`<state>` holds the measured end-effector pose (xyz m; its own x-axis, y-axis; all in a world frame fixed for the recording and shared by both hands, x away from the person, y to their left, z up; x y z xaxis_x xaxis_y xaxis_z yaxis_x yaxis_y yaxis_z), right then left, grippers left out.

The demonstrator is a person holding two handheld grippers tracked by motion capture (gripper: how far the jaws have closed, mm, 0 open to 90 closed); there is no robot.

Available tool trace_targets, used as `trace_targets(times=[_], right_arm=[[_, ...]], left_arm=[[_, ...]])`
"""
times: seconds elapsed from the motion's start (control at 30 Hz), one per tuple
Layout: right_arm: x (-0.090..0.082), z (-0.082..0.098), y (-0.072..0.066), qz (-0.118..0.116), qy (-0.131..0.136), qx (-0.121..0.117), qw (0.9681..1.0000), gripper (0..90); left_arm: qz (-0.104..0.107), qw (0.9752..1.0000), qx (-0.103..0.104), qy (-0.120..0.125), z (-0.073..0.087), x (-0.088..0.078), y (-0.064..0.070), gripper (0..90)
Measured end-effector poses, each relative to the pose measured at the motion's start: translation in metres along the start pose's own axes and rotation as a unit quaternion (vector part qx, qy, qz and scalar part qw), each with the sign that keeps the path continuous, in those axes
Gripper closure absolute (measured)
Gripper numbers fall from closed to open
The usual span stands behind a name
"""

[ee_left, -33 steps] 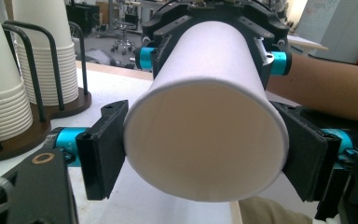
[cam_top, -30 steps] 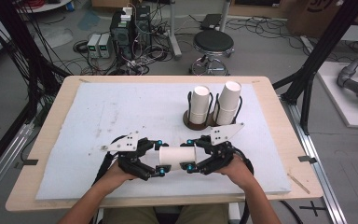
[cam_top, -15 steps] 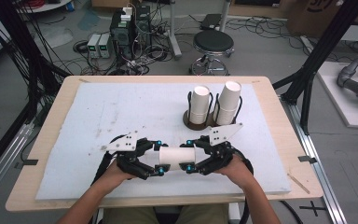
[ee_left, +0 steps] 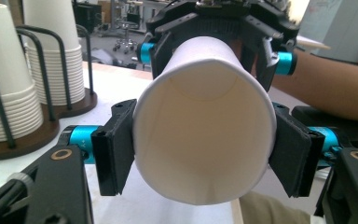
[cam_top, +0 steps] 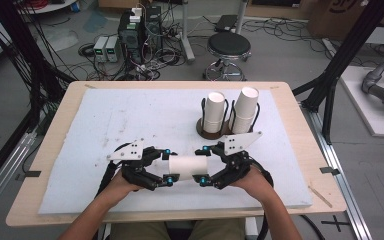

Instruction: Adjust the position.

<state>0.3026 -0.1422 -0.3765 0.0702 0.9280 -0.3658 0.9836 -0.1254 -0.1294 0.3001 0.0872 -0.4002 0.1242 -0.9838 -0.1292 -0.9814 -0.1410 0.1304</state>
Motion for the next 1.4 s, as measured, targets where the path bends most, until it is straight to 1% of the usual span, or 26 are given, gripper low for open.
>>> trace_targets(times=[0.07, 0.17, 0.27, 0.4, 0.43, 0.47, 0.5, 0.57, 0.63, 0.67, 0.7, 0.73, 0.77, 0.8, 0.83, 0.87, 0.93, 1.03, 1.07, 1.1, 1.13, 1.17, 1.2, 1.27, 1.37, 1.4], right_arm=[[-0.002, -0.002, 0.000, 0.004, 0.004, -0.003, 1.0000, 22.2], [-0.004, -0.003, 0.000, 0.017, -0.001, -0.010, 0.9998, 21.7], [-0.004, -0.004, 0.000, 0.026, -0.006, -0.013, 0.9996, 21.4], [-0.003, -0.008, 0.000, 0.044, -0.017, -0.027, 0.9985, 21.4], [-0.003, -0.011, -0.001, 0.056, -0.025, -0.040, 0.9973, 21.2], [-0.002, -0.012, -0.001, 0.061, -0.029, -0.044, 0.9967, 21.1], [-0.002, -0.012, -0.001, 0.061, -0.029, -0.044, 0.9967, 21.1], [0.000, -0.015, -0.001, 0.065, -0.037, -0.056, 0.9956, 21.1], [0.003, -0.017, -0.001, 0.068, -0.048, -0.064, 0.9945, 21.1], [0.007, -0.018, -0.002, 0.070, -0.060, -0.073, 0.9931, 21.1], [0.007, -0.018, -0.002, 0.070, -0.060, -0.073, 0.9931, 21.1], [0.010, -0.020, -0.003, 0.071, -0.074, -0.078, 0.9916, 21.1], [0.010, -0.020, -0.003, 0.071, -0.074, -0.078, 0.9916, 21.1], [0.011, -0.021, -0.003, 0.072, -0.079, -0.083, 0.9908, 21.1], [0.013, -0.023, -0.004, 0.072, -0.088, -0.088, 0.9895, 21.1], [0.015, -0.024, -0.004, 0.076, -0.095, -0.095, 0.9880, 21.1], [0.018, -0.026, -0.004, 0.081, -0.109, -0.106, 0.9851, 21.1], [0.022, -0.028, -0.004, 0.090, -0.128, -0.118, 0.9806, 21.1], [0.024, -0.028, -0.004, 0.090, -0.134, -0.119, 0.9796, 21.2], [0.026, -0.028, -0.003, 0.091, -0.140, -0.120, 0.9786, 21.1], [0.027, -0.028, -0.003, 0.090, -0.143, -0.119, 0.9784, 21.1], [0.029, -0.028, -0.002, 0.087, -0.146, -0.120, 0.9780, 21.2], [0.029, -0.028, -0.002, 0.087, -0.146, -0.120, 0.9780, 21.2], [0.031, -0.028, -0.001, 0.087, -0.153, -0.121, 0.9769, 21.1], [0.035, -0.027, 0.000, 0.085, -0.164, -0.122, 0.9752, 21.1], [0.037, -0.026, 0.000, 0.084, -0.168, -0.120, 0.9748, 21.2]], left_arm=[[-0.007, 0.9999, 0.006, -0.007, -0.003, -0.003, -0.001, 30.8], [-0.015, 0.9994, 0.016, -0.025, -0.008, -0.006, -0.001, 30.0], [-0.023, 0.9981, 0.028, -0.049, -0.012, -0.007, -0.001, 29.5], [-0.036, 0.9940, 0.044, -0.093, -0.017, -0.009, -0.003, 29.8], [-0.037, 0.9923, 0.051, -0.107, -0.018, -0.010, -0.003, 29.9], [-0.036, 0.9914, 0.052, -0.114, -0.019, -0.010, -0.003, 30.2], [-0.035, 0.9900, 0.056, -0.124, -0.021, -0.010, -0.003, 30.2], [-0.034, 0.9879, 0.063, -0.137, -0.025, -0.009, -0.003, 31.3], [-0.036, 0.9845, 0.072, -0.156, -0.028, -0.009, -0.002, 31.4], [-0.037, 0.9829, 0.075, -0.164, -0.030, -0.009, -0.002, 31.4], [-0.035, 0.9819, 0.076, -0.170, -0.031, -0.008, -0.002, 31.4], [-0.036, 0.9804, 0.078, -0.178, -0.033, -0.008, -0.002, 31.4], [-0.036, 0.9787, 0.080, -0.186, -0.034, -0.008, -0.003, 31.4], [-0.036, 0.9764, 0.082, -0.196, -0.036, -0.007, -0.003, 31.5], [-0.038, 0.9749, 0.082, -0.203, -0.038, -0.006, -0.003, 31.5], [-0.040, 0.9727, 0.084, -0.213, -0.039, -0.006, -0.004, 31.5], [-0.039, 0.9698, 0.084, -0.226, -0.043, -0.005, -0.005, 31.4], [-0.042, 0.9646, 0.086, -0.246, -0.047, -0.003, -0.005, 31.4], [-0.041, 0.9613, 0.090, -0.257, -0.049, -0.002, -0.006, 31.4], [-0.041, 0.9605, 0.088, -0.261, -0.050, -0.002, -0.005, 31.4], [-0.041, 0.9592, 0.087, -0.266, -0.051, -0.001, -0.006, 31.4], [-0.039, 0.9565, 0.089, -0.275, -0.052, 0.000, -0.006, 31.4], [-0.040, 0.9550, 0.090, -0.280, -0.052, 0.000, -0.006, 31.4], [-0.039, 0.9509, 0.091, -0.293, -0.054, 0.002, -0.007, 31.4], [-0.040, 0.9490, 0.090, -0.300, -0.054, 0.004, -0.008, 31.4], [-0.038, 0.9474, 0.091, -0.304, -0.055, 0.005, -0.008, 31.4]])
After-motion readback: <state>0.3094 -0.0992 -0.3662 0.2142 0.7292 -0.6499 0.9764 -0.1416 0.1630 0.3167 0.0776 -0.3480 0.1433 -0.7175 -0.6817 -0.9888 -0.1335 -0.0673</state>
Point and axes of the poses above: each handheld gripper's, and its own axes: x roughly forward along the jaws, z roughly out of its underside, y roughly to its right, the point moved 4 cm from there along x, roughly forward along the jaws, and after that the axes turned 1 degree about y, right-handed, at the moved point
